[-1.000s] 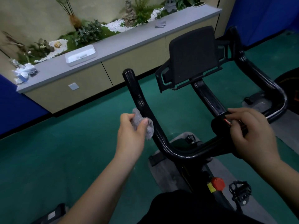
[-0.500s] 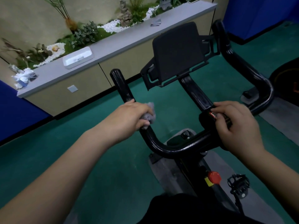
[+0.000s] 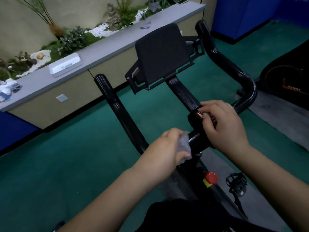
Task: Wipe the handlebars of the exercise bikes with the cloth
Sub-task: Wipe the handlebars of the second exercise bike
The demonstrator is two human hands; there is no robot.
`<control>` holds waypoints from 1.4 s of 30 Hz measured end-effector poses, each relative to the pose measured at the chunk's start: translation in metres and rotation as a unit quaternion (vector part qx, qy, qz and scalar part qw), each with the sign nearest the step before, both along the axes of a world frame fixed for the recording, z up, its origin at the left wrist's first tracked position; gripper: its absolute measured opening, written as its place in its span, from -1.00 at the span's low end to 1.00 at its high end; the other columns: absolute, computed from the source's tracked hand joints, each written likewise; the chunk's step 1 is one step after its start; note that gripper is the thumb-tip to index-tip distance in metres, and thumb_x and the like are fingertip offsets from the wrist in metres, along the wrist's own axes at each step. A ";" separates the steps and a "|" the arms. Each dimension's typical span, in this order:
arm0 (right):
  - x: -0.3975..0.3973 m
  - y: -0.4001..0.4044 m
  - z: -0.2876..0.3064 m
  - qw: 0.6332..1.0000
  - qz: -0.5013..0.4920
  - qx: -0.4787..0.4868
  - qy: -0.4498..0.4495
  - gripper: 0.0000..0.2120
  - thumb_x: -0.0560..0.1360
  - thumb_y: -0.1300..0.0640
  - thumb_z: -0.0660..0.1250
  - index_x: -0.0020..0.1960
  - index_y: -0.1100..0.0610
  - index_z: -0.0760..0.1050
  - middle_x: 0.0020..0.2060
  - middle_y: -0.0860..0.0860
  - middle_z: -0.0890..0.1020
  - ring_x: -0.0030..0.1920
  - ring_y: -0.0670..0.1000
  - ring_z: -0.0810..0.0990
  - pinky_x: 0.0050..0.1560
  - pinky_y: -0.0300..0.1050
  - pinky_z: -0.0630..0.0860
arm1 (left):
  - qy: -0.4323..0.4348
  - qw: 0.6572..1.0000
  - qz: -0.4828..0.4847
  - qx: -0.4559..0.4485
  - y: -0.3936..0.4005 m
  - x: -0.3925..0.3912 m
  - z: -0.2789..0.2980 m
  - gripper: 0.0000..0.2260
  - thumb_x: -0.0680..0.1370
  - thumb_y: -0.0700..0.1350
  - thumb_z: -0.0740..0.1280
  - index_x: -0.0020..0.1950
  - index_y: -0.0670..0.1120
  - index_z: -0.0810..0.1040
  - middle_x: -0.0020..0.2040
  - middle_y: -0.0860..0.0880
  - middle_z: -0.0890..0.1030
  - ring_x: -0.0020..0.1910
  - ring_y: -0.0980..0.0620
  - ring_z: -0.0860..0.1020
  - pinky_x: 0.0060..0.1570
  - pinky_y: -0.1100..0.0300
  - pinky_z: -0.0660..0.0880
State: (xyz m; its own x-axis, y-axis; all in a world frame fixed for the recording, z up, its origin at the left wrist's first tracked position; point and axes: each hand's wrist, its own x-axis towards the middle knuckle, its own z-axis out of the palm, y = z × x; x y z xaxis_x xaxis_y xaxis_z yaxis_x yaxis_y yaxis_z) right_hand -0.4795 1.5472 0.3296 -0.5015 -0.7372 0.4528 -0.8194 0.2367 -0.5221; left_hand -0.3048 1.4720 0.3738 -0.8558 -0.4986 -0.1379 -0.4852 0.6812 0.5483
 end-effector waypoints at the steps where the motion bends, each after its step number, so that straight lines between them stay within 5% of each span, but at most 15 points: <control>1: 0.000 0.000 0.000 1.000 0.001 -0.001 0.000 -0.78 0.46 0.20 0.21 -0.01 0.17 0.59 0.06 0.04 0.62 0.06 0.07 0.54 0.16 -0.44 0.21 | -0.021 1.000 -0.019 -0.010 -0.006 0.007 0.002 -0.52 0.49 0.05 0.35 0.34 -0.01 0.28 0.29 -0.03 0.43 0.19 0.01 0.45 0.05 0.31 0.29; 4: 0.001 0.002 -0.001 1.000 -0.014 -0.018 -0.009 -0.80 0.46 0.21 0.23 -0.02 0.18 0.61 0.04 0.05 0.60 0.07 0.09 0.52 0.14 -0.37 0.23 | -0.055 0.996 -0.061 -0.034 -0.021 0.025 0.008 -0.55 0.48 0.00 0.37 0.31 0.00 0.31 0.24 -0.01 0.45 0.15 0.03 0.46 0.06 0.28 0.35; 16: 0.003 0.009 -0.006 0.997 -0.033 -0.065 -0.021 -0.81 0.45 0.21 0.22 -0.03 0.19 0.59 0.00 0.09 0.58 0.04 0.11 0.54 0.11 -0.20 0.35 | 0.029 0.999 -0.007 0.018 -0.002 -0.030 0.001 -0.62 0.49 -0.09 0.37 0.28 -0.04 0.40 0.27 -0.04 0.48 0.23 0.01 0.44 0.01 0.43 0.22; 21: 0.000 0.007 -0.001 0.997 -0.022 -0.056 -0.050 -0.83 0.43 0.21 0.24 -0.06 0.15 0.59 -0.04 0.04 0.56 0.03 0.07 0.52 0.10 -0.23 0.35 | -0.016 0.999 -0.018 0.045 -0.035 0.004 0.020 -0.77 0.45 -0.11 0.41 0.05 0.11 0.51 0.01 0.07 0.59 -0.02 0.11 0.54 -0.07 0.30 0.42; 26: 0.000 0.004 -0.001 0.996 -0.034 -0.056 -0.055 -0.82 0.44 0.18 0.22 -0.07 0.14 0.59 -0.06 0.02 0.55 0.00 0.06 0.50 0.05 -0.24 0.32 | 0.164 0.974 0.155 0.005 -0.051 -0.010 0.036 -0.78 0.49 -0.12 0.38 0.07 0.13 0.46 -0.09 0.23 0.54 -0.15 0.37 0.50 -0.27 0.55 0.37; 28: 0.002 0.004 -0.003 0.996 -0.041 -0.066 -0.050 -0.80 0.44 0.18 0.20 -0.08 0.14 0.59 -0.06 0.02 0.55 -0.01 0.05 0.50 0.05 -0.26 0.31 | 0.196 0.969 0.148 -0.018 -0.058 -0.034 0.030 -0.75 0.50 -0.15 0.36 0.15 0.05 0.45 0.07 0.25 0.51 -0.03 0.35 0.50 -0.11 0.58 0.34; 32: 0.000 0.004 -0.004 0.995 -0.045 -0.080 -0.041 -0.82 0.43 0.22 0.23 -0.10 0.17 0.60 -0.07 0.04 0.57 -0.01 0.03 0.52 0.05 -0.25 0.34 | 0.128 0.986 0.049 -0.096 -0.074 -0.077 -0.003 -0.72 0.50 -0.32 0.29 0.20 -0.17 0.41 0.40 -0.12 0.36 0.37 -0.03 0.29 0.21 0.44 0.24; 37: 0.000 0.002 -0.005 0.994 -0.047 -0.091 -0.034 -0.82 0.42 0.24 0.23 -0.11 0.18 0.60 -0.07 0.04 0.58 -0.04 0.02 0.52 0.02 -0.17 0.41 | 0.115 0.976 0.017 -0.184 -0.090 -0.096 -0.011 -0.67 0.43 -0.47 0.16 0.12 -0.19 0.36 0.26 -0.20 0.41 0.20 -0.11 0.30 0.14 -0.03 0.46; 42: -0.001 0.002 -0.006 0.993 -0.047 -0.100 -0.034 -0.84 0.40 0.28 0.26 -0.12 0.17 0.60 -0.07 0.03 0.58 -0.04 0.01 0.52 0.03 -0.21 0.39 | 0.112 0.986 0.031 -0.120 -0.080 -0.092 -0.006 -0.73 0.51 -0.33 0.20 0.20 -0.16 0.35 0.16 -0.18 0.41 0.18 -0.03 0.32 0.06 0.34 0.30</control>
State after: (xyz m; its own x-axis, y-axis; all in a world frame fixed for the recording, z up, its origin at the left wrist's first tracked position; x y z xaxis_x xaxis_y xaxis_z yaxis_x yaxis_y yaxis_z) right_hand -0.4805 1.5495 0.3238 -0.5977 -0.5849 0.5483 -0.7602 0.1964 -0.6192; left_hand -0.3966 1.3922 0.3676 -0.8183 -0.5462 0.1791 -0.4148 0.7769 0.4737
